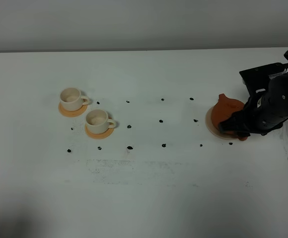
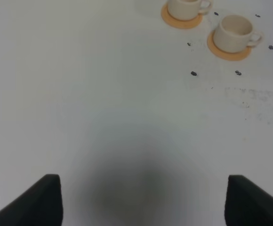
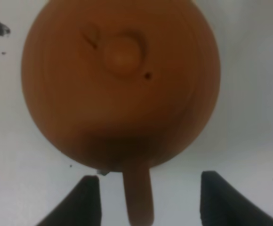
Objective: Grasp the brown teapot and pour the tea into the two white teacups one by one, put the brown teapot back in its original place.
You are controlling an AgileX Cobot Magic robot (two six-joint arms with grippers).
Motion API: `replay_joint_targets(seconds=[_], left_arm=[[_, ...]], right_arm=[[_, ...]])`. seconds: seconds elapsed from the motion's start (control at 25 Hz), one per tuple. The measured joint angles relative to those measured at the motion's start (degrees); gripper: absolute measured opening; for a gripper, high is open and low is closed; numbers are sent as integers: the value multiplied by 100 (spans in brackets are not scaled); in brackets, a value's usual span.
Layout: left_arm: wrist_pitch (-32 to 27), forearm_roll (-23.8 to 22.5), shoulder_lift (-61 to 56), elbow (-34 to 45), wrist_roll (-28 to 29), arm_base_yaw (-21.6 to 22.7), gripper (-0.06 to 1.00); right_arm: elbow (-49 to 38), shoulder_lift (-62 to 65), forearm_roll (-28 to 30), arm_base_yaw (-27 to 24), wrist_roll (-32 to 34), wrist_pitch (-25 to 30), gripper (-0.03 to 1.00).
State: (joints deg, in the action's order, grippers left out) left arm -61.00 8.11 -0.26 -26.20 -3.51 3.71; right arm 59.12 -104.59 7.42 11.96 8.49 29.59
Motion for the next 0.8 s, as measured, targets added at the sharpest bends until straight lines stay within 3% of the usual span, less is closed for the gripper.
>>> replay_joint_targets(seconds=[0.8], left_arm=[[5, 0, 0, 0, 5, 0, 67]], right_arm=[[0, -58, 110, -105, 0, -48, 43]])
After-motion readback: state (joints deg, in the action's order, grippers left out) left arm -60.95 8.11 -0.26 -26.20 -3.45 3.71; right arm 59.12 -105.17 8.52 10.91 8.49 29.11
